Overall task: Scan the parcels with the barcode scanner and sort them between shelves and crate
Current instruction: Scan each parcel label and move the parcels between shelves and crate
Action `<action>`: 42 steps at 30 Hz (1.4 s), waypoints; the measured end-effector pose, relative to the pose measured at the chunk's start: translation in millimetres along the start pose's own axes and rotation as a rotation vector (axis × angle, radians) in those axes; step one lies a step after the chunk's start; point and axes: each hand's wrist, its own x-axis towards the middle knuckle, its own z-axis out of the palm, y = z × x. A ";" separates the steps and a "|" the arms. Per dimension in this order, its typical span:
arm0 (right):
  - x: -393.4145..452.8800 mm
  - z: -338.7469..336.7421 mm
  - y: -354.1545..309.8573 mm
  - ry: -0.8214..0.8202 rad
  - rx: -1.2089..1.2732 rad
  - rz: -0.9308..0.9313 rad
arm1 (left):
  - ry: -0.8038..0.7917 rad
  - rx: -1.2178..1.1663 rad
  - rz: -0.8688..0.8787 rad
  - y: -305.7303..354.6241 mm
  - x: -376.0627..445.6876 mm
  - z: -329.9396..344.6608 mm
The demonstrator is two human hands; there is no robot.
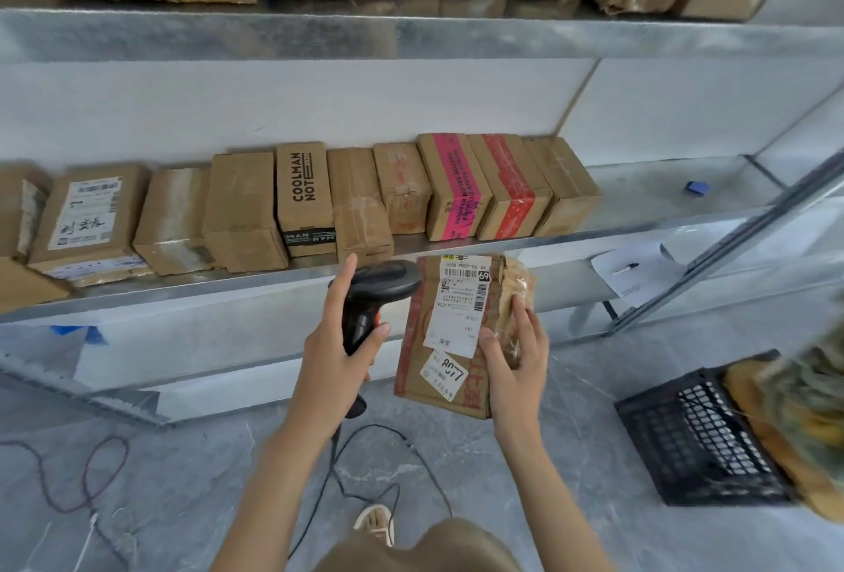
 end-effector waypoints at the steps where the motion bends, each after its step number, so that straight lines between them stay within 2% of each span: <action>1: 0.7 -12.4 3.2 0.038 0.005 0.018 | -0.039 -0.003 0.009 4.4 3.6 13.1; 6: 3.7 -94.1 24.9 0.261 0.041 0.109 | -0.258 0.019 0.058 29.6 16.2 98.3; 10: 7.2 -181.8 44.2 0.434 0.074 0.110 | -0.417 0.005 0.085 60.0 10.4 188.1; 18: 23.3 -356.2 79.6 0.615 0.151 0.203 | -0.538 0.017 0.053 123.9 -25.8 368.1; 23: 36.0 -438.1 79.9 0.715 0.180 0.192 | -0.647 -0.005 0.065 162.5 -39.6 448.8; 33: 91.2 -516.3 89.6 0.836 0.230 0.209 | -0.809 -0.115 0.097 209.3 -21.4 569.2; 42: 202.8 -581.1 107.9 1.003 0.223 0.177 | -0.939 -0.194 0.154 227.4 47.7 714.0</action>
